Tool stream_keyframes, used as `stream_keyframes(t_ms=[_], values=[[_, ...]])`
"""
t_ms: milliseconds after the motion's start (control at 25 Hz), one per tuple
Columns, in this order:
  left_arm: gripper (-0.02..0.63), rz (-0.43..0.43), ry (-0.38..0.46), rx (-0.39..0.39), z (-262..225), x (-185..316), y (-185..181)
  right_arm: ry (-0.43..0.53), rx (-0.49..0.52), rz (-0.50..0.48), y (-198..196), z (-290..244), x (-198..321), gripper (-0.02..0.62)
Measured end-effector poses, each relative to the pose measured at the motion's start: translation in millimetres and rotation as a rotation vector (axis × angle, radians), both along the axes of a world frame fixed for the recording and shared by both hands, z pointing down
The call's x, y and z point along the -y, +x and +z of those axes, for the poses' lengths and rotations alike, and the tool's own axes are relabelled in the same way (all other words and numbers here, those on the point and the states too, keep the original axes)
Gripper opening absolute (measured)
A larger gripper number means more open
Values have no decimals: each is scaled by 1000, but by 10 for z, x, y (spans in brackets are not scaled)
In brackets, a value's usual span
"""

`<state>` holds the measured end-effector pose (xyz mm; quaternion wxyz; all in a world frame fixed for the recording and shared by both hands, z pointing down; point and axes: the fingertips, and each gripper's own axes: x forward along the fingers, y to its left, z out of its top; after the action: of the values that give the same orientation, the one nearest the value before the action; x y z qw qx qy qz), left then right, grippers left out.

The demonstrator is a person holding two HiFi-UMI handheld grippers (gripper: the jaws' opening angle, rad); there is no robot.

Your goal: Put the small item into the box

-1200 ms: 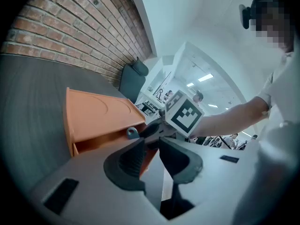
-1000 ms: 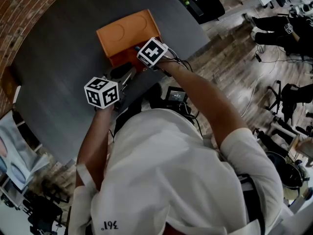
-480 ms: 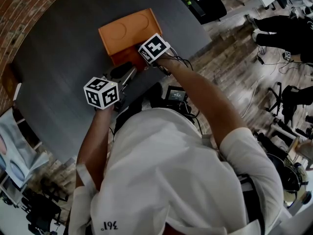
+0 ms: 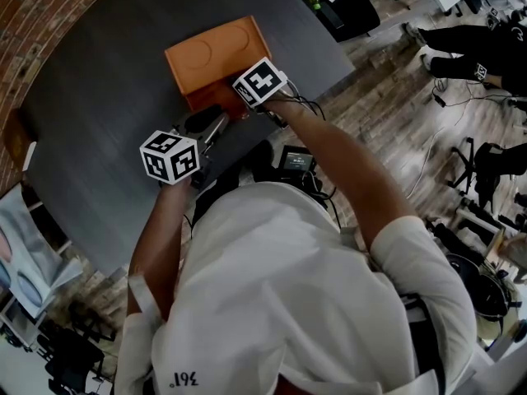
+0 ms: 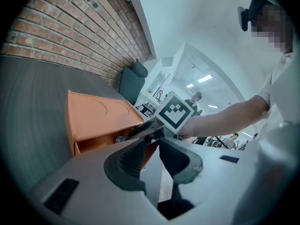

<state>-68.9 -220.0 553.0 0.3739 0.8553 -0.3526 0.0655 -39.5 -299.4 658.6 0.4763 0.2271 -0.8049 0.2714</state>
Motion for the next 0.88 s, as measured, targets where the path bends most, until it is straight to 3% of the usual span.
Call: stream_keyframes(t_ms=[480,880], values=[[94,-17,5,-7,-35,18,-46,84,-9,41,94,-135,111,140],[58,-46,54,-57,-252,52,-87,146,84,104,231,-477,93,31]])
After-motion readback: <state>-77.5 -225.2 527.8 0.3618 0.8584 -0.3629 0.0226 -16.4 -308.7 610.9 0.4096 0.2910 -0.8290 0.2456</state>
